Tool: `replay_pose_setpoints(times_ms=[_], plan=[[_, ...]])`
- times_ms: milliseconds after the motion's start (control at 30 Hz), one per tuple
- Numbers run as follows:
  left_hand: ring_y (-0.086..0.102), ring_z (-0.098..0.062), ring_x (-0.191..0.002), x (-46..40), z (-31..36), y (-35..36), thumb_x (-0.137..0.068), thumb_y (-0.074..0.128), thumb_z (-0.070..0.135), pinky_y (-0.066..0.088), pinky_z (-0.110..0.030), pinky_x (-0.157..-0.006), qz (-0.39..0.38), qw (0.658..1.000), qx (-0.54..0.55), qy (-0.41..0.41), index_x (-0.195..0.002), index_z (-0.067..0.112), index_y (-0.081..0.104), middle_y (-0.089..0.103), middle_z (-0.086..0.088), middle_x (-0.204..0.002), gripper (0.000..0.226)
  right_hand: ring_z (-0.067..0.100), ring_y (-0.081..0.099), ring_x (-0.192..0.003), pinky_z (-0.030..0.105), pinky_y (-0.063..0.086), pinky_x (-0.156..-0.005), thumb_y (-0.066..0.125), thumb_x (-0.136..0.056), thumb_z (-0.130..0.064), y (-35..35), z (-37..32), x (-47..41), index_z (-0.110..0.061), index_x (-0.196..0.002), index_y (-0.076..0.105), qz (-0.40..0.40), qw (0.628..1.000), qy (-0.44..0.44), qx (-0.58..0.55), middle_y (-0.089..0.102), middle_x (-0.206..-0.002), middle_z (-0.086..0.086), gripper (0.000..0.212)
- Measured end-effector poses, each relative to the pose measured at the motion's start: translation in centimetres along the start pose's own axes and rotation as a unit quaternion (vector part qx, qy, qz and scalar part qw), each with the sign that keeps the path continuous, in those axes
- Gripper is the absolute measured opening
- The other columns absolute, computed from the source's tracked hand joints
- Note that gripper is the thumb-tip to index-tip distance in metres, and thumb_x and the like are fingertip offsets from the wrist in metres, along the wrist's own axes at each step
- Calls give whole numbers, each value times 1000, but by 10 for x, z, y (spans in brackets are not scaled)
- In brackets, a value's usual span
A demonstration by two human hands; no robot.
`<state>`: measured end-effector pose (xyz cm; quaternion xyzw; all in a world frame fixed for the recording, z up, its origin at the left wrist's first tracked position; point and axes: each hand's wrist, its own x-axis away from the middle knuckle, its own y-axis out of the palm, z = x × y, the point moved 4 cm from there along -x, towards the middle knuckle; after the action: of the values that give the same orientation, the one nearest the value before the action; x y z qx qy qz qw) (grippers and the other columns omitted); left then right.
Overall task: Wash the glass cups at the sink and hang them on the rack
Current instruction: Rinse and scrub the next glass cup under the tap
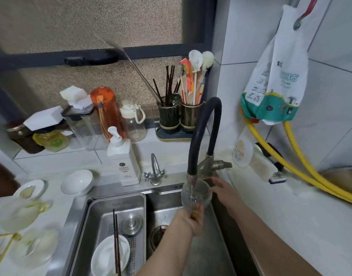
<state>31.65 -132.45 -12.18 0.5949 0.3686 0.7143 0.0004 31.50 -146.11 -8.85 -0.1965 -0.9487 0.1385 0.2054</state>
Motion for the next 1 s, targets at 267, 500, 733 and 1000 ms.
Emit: replay_pose_setpoints(times_ms=[267, 500, 733, 1000], plan=[[54, -23, -38, -13, 32, -5, -101, 39, 36, 46, -28, -38, 100, 877, -412, 226, -114, 1, 50, 57, -12, -69, 39, 30, 45, -127, 40, 36, -108, 44, -95, -7, -17, 14, -29, -12, -141, 39, 64, 997, 51, -9, 46, -140, 10, 47], [56, -14, -66, -4, 37, 9, -95, 49, 37, 44, -28, -65, 94, 686, -640, 333, -114, 12, 61, 58, 5, -71, 33, 36, 40, -132, 45, 37, -108, 54, -94, -9, -27, 13, -54, -6, -146, 23, 120, 986, 48, -109, 37, -145, 18, 60], [44, -4, -51, 6, 45, 5, -90, 60, 15, 33, -18, -50, 41, 750, -569, 335, -67, 21, 58, 54, 10, -59, 24, 31, 25, -142, 50, 26, -116, 53, -94, -13, -31, 37, -96, -9, -150, 15, 107, 989, 29, -100, 23, -155, 11, 68], [42, -12, -54, 6, 53, -8, -95, 54, 17, 35, -22, -49, 48, 798, -517, 305, -70, 16, 54, 52, -2, -67, 26, 30, 32, -139, 49, 31, -114, 57, -92, -12, -27, 28, -92, -10, -148, 21, 112, 989, 25, -93, 31, -152, 12, 66]])
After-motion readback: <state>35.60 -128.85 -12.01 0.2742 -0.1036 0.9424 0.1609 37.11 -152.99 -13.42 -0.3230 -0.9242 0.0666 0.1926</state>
